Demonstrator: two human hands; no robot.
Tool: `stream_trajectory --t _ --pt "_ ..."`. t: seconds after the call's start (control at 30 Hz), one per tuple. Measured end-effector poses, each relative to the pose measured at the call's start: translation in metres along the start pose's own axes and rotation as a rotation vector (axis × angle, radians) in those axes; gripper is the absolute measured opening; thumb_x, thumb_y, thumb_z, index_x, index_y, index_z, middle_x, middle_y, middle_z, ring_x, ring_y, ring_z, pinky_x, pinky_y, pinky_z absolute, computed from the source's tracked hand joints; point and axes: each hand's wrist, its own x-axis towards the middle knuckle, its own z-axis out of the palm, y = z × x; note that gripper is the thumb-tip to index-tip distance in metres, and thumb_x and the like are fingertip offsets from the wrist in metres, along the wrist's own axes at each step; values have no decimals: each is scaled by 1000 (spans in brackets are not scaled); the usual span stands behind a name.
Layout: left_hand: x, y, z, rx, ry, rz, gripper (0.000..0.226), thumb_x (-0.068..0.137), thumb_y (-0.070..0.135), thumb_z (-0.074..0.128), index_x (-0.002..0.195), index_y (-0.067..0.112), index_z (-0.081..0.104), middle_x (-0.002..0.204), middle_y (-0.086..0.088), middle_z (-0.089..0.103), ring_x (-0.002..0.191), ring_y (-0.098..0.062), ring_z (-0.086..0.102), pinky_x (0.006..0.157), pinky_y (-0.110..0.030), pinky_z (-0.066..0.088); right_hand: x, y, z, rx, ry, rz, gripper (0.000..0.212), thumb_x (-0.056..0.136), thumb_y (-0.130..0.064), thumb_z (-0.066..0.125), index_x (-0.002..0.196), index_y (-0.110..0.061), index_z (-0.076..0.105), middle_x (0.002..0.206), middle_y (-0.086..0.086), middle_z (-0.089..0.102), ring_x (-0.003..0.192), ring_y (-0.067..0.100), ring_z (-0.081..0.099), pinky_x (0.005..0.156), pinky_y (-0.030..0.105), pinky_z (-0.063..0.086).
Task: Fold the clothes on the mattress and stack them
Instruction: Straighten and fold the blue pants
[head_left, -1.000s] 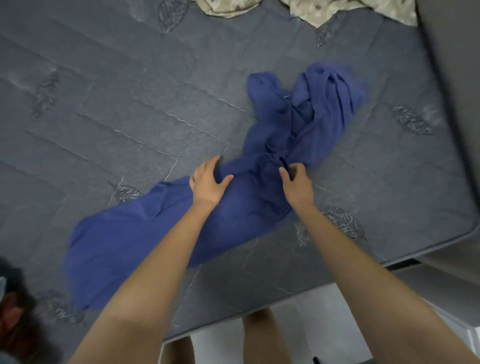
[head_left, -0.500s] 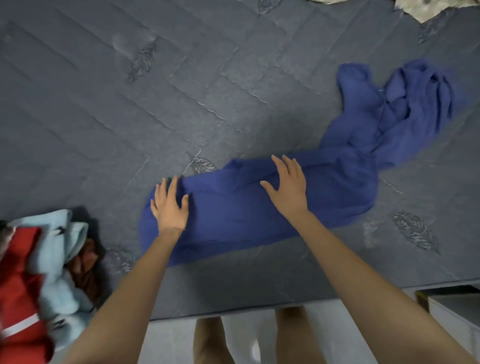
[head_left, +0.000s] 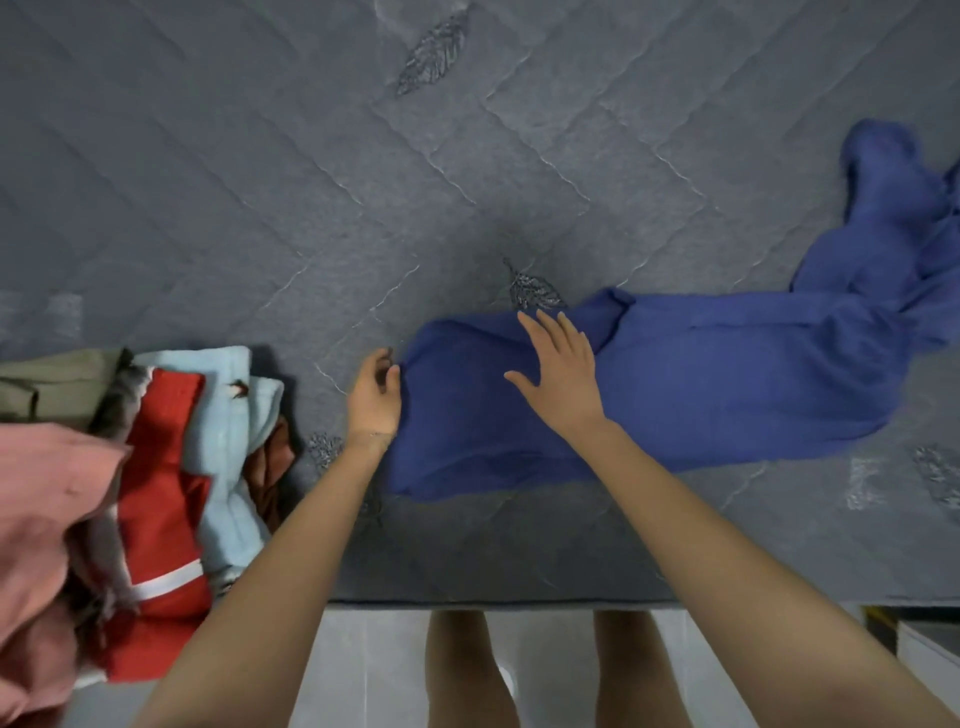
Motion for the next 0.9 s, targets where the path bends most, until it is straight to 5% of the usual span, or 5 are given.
stream_trajectory --t 0.33,0.6,0.7,0.8,0.9 --pt "8 23 10 -99 -61 80 9 90 6 62 83 8 68 79 2 66 72 -7 56 62 -5 40 33 -16 18 -131 -17 23 57 100 -34 51 151 -22 32 153 3 36 139 24 32 117 37 15" --pt "-43 57 -4 -256 -153 329 11 92 1 59 86 6 67 80 5 63 73 3 55 74 -11 43 12 -35 -8 190 -60 -309 71 85 -43 72 147 -27 40 152 -1 39 145 20 25 119 37 16" --pt "-57 61 -5 -233 -203 382 13 93 5 60 83 5 67 77 0 63 71 -4 56 68 -17 46 -2 -41 -19 236 -48 -393 12 84 -29 75 89 -27 65 96 -3 65 107 17 55 109 35 29" --pt "-62 47 -2 -204 -172 240 24 97 11 56 73 14 61 65 2 58 48 -3 50 43 -19 42 -20 -25 -28 304 -250 -327 36 87 -22 72 63 -26 46 62 -9 47 64 6 41 67 24 32" --pt "-61 24 3 -59 -90 183 19 95 9 56 78 15 61 70 2 60 57 -10 54 57 -25 47 -39 -1 -33 232 -513 -253 43 85 -26 73 60 -17 39 55 -11 36 52 4 33 53 24 24"
